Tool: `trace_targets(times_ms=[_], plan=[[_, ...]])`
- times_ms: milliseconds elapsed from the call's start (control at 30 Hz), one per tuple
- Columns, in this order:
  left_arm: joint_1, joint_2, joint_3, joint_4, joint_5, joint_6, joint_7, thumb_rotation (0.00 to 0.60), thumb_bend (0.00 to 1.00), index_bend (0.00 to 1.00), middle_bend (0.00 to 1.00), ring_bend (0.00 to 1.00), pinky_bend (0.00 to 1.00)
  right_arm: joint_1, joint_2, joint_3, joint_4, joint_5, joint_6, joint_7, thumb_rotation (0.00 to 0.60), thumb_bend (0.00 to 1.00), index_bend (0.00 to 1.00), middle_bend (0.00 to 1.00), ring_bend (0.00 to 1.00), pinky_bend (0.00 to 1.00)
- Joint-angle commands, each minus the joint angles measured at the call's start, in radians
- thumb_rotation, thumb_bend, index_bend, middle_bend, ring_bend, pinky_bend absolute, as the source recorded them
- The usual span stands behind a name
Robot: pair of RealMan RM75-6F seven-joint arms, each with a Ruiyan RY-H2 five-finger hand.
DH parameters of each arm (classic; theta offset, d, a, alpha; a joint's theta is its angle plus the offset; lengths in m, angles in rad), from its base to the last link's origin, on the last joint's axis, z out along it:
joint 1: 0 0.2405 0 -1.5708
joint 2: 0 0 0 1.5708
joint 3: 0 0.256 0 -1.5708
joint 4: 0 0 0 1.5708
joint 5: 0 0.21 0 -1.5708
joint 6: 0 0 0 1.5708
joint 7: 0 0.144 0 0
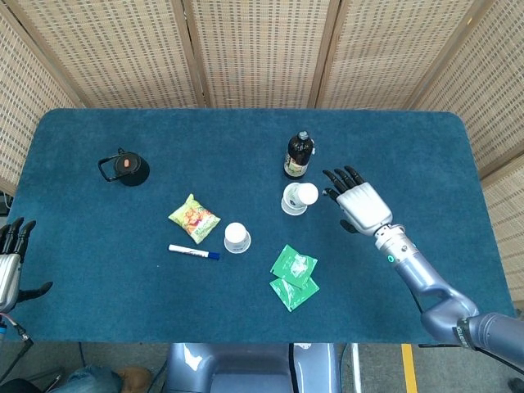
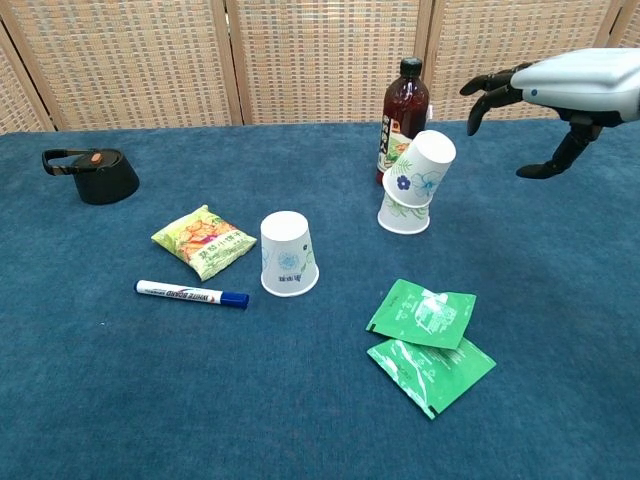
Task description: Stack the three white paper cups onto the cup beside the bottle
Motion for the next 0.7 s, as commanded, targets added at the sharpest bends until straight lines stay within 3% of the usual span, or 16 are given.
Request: trace_targets(times_ms=[33,400,700], plan=[[0.0,0.002,0.0,0.001,-0.001,-0.001,-0.003,0.6,0.0,0.0,0.0,0.0,0.0,0.011,-0.027,0.007,0.022,0.011,-0.009,-0.026,0.6,0.55,0.28,0.01,0.0,0.0],[-0.002,0.007,-0.003,0.007,-0.015,-0.009,-0.018,0.6,0.0,0.0,0.0,0.0,0.0,0.068,-0.131,0.036,0.1,0.099,-0.092,-0.113,0.6,0.6,0.28,0.0,0.0,0.0],[-0.008,0.005,-0.001,0.009,-0.025,-0.019,-0.01,0.6,0.0,0.0,0.0,0.0,0.0,0.11,-0.188,0.098,0.147,0.207,-0.099,-0.178,0.6,0.64,0.26,0.0,0.0,0.0]])
